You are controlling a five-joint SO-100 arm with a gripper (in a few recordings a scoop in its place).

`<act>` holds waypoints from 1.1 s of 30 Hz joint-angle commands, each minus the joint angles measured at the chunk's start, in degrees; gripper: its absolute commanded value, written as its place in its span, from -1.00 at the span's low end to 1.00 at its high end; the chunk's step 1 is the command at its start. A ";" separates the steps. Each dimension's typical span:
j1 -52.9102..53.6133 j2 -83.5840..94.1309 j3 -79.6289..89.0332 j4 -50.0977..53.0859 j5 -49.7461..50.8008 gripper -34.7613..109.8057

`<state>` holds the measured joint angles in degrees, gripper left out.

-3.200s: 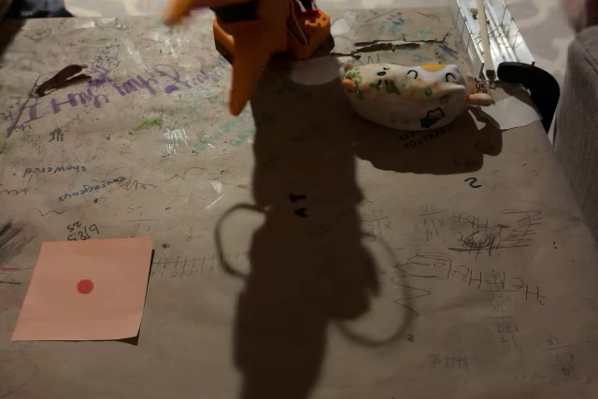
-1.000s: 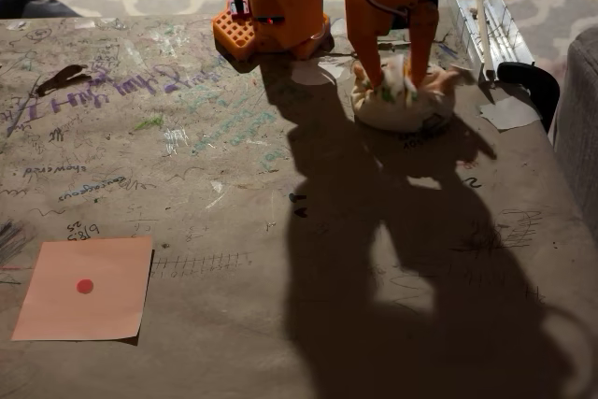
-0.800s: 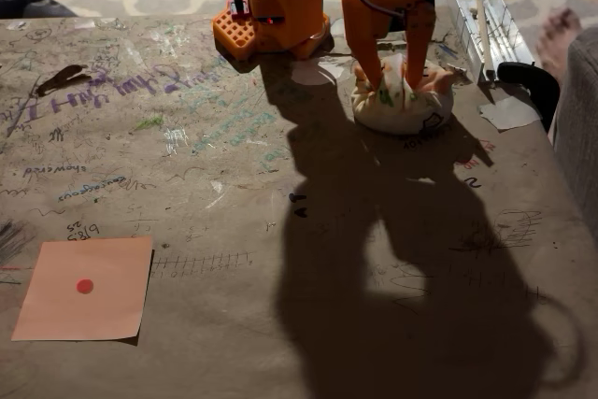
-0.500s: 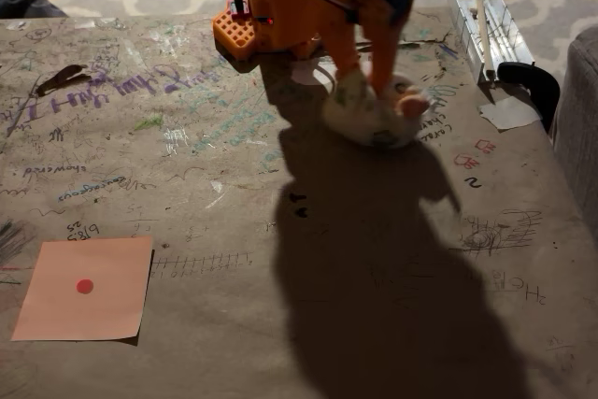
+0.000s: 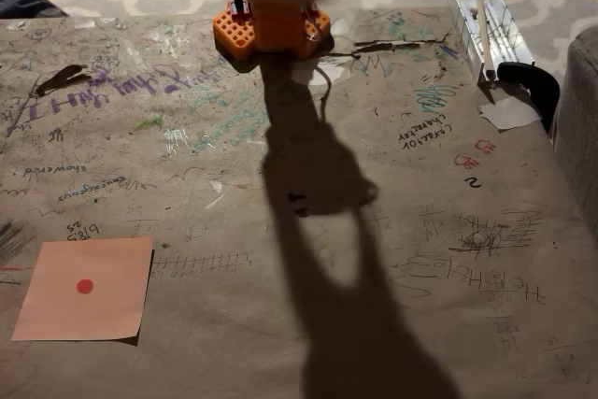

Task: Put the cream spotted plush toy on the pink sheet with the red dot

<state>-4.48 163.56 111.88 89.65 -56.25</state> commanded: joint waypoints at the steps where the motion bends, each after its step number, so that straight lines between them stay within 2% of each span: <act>1: 5.45 8.35 -7.82 -5.89 -9.76 -0.52; 11: 14.06 21.80 -12.57 -30.59 -15.64 -0.52; 18: 16.17 23.99 -3.43 -39.29 -20.48 -0.52; 33: 14.59 15.56 -3.52 -42.63 -16.61 -0.52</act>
<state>10.28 181.23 108.28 49.22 -73.12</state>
